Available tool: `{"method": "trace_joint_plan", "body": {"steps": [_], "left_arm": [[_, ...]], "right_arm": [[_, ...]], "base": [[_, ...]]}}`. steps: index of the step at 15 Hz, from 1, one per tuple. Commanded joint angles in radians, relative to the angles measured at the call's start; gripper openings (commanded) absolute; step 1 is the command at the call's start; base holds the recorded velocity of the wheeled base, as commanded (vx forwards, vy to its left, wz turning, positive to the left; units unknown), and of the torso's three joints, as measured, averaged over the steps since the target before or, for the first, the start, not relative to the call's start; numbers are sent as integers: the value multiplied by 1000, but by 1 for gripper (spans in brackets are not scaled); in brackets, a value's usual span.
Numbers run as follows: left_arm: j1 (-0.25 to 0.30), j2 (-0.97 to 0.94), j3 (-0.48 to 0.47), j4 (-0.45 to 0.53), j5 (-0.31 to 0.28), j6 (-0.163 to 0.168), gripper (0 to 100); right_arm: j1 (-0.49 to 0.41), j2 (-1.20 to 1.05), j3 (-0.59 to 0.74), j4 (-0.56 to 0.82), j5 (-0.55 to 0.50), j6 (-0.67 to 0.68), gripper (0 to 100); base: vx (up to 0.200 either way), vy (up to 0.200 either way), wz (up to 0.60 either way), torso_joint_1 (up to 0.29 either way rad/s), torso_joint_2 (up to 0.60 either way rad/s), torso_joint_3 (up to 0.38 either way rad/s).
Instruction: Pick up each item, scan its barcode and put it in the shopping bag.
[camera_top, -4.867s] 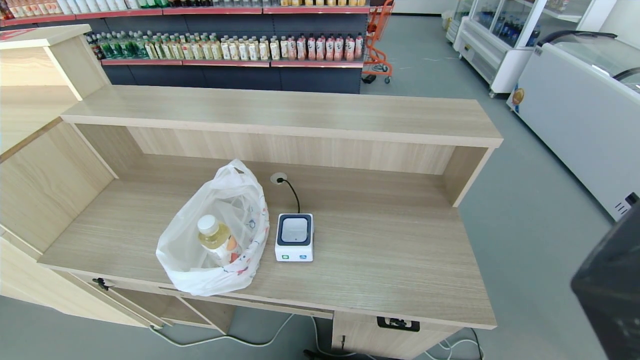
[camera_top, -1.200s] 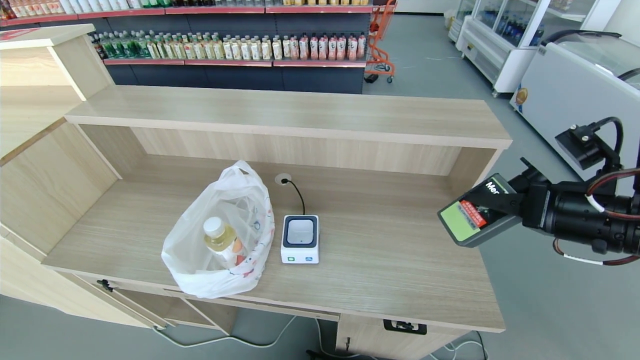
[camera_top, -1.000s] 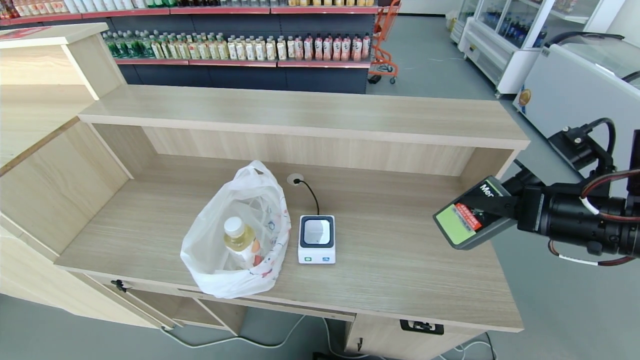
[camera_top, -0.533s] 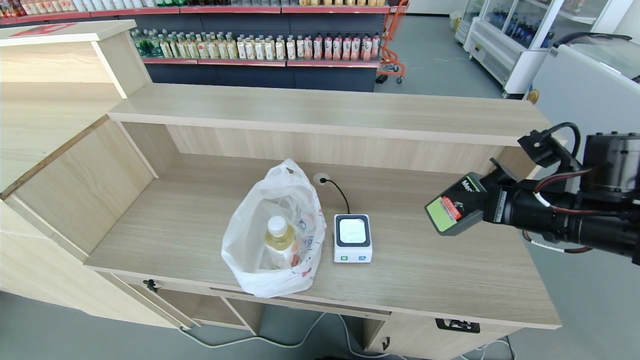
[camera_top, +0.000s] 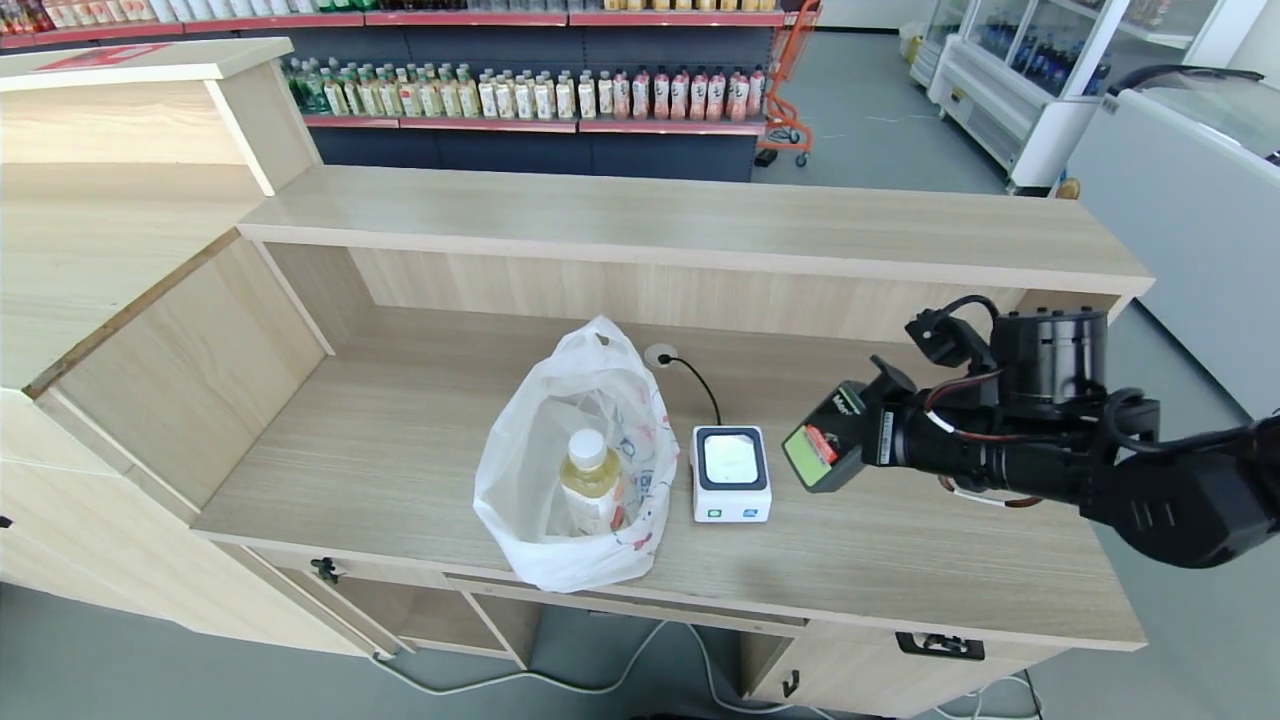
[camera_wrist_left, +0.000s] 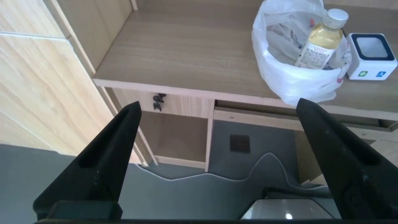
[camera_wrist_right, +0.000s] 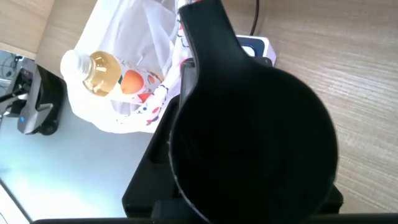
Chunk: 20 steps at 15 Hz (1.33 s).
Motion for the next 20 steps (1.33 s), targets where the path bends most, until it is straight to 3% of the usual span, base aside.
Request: {"method": "trace_joint_plan", "body": {"steps": [1,9,20], "left_arm": [[0,0,0,0,0,0,100],[0,0,0,0,0,-2,100],[0,0,0,0,0,-3,100]], "right_arm": [[0,103,-52,-14,0,-7,0],[20,196,-104,-19,-1,-9,0],[66,351,-285,-17,-32,-23,0]], "base": [[0,0,0,0,0,0],[0,0,0,0,0,0],[0,0,0,0,0,0]]}}
